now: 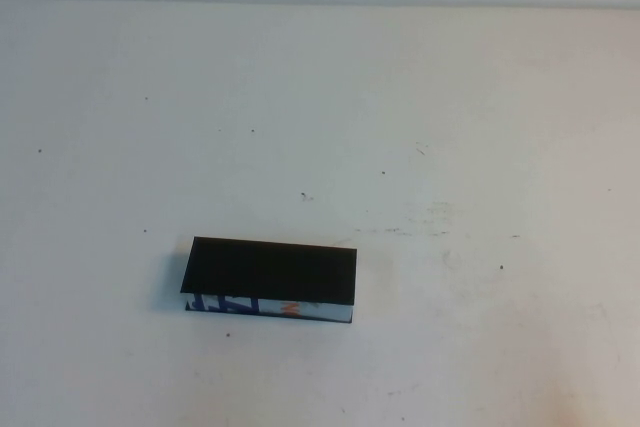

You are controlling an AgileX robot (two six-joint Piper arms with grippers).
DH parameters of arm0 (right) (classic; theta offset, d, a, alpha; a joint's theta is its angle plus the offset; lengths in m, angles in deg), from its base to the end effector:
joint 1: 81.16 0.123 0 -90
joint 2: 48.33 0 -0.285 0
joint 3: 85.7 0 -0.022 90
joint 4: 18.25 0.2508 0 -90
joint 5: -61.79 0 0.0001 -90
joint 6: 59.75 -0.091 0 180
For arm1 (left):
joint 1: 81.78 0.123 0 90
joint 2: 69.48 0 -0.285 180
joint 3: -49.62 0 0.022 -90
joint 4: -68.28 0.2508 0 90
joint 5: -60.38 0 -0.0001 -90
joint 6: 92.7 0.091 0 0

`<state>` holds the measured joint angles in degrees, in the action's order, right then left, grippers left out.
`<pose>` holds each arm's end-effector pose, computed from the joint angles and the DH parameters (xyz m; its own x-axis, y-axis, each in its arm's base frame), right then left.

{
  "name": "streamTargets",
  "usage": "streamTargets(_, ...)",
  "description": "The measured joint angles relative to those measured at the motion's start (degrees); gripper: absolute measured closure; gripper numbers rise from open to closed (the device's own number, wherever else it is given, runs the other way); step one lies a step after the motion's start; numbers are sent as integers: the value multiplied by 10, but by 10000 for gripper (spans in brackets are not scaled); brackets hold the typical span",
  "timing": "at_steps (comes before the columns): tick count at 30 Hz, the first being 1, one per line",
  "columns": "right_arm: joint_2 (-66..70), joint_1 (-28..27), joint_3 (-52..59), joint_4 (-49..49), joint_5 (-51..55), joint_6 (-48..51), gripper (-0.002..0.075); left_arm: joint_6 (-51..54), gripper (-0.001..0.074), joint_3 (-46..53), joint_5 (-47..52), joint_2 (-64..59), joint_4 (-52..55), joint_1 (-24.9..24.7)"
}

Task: Return glasses to glasses case

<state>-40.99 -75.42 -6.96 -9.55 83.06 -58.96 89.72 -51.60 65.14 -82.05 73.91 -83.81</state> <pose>0.0521 0.0103 0.1717 -0.3100 0.0968 -0.9458 -0.1134 0.9839 0.1379 0.0635 -0.0015 0.1914 -0.1011 0.1434 -0.9845 0.0419 0.9893 0.1398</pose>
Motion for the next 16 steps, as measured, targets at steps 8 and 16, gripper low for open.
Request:
streamTargets(8, 0, 0, 0, 1, 1, 0, 737, -6, 738, 0, 161, 53, -11, 5)
streamTargets(16, 0, 0, 0, 1, 1, 0, 737, -6, 738, 0, 174, 53, -11, 5)
